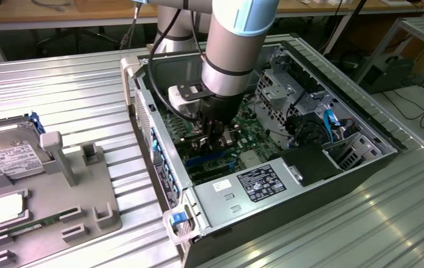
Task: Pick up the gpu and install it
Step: 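Insert the gpu into the slot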
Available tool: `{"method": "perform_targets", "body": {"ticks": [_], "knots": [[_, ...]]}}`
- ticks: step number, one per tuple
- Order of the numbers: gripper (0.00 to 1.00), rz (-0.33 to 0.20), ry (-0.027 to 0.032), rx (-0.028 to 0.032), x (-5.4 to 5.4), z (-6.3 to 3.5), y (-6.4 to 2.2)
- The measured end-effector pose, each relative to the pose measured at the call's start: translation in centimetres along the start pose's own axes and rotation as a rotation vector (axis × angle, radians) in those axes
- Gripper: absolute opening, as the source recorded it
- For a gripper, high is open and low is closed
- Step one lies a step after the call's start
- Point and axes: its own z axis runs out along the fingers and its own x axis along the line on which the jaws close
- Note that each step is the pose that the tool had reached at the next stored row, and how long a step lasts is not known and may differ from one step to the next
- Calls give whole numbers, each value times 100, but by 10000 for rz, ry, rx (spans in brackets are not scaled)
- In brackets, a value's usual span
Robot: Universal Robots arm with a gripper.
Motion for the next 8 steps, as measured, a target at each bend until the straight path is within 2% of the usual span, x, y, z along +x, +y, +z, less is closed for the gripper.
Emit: {"method": "perform_targets", "body": {"ticks": [8], "knots": [[28, 224, 4, 12, 1, 1, 17]]}}
